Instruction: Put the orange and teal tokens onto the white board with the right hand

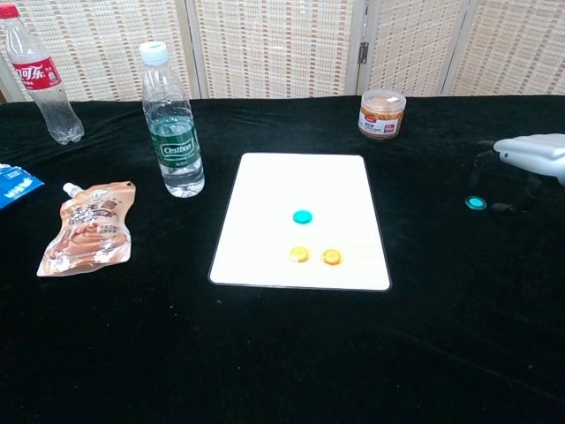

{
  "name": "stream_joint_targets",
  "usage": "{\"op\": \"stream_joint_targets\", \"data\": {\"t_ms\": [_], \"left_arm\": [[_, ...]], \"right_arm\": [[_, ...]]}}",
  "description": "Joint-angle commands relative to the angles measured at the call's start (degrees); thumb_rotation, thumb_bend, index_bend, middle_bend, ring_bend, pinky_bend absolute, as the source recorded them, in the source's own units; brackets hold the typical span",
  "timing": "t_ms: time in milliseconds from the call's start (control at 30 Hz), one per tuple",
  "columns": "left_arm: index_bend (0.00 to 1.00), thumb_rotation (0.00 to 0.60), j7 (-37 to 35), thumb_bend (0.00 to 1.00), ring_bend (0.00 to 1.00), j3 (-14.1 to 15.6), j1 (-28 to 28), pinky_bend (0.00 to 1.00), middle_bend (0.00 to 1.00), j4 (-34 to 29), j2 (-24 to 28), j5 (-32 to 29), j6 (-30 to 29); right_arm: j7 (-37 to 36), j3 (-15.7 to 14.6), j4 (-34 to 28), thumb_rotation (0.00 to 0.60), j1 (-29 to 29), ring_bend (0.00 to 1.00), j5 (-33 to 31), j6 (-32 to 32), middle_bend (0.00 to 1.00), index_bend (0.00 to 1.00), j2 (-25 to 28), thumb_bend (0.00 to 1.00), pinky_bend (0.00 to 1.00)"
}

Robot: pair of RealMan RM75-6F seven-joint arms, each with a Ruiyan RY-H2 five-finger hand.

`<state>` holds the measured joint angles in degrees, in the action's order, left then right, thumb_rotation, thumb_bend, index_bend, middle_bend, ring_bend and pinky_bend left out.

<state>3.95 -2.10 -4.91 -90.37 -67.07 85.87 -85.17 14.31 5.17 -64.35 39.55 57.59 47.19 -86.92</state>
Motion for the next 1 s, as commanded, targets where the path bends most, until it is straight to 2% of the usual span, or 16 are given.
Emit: {"op": "stream_joint_targets", "data": {"t_ms": [33, 1000], "left_arm": [[0.12, 0.6, 0.04, 0.17, 0.01, 0.04, -0.01, 0.0, 0.03, 0.03, -0.05, -0.09, 0.1], [0.12, 0.6, -0.64, 0.17, 0.01, 0.07, 0.12, 0.0, 0.03, 0.92, -0.26, -0.69, 0.38]], "right_arm": [[-0.62, 0.38, 1.3, 0.6, -0.15, 0.0, 0.47, -0.52, 0.07, 0.35, -1.03, 0.43, 0.0], [1.13, 2.68, 5.73, 0.6, 0.49, 0.0, 0.84, -3.47, 0.09, 0.45, -4.62, 0.43, 0.0]]}}
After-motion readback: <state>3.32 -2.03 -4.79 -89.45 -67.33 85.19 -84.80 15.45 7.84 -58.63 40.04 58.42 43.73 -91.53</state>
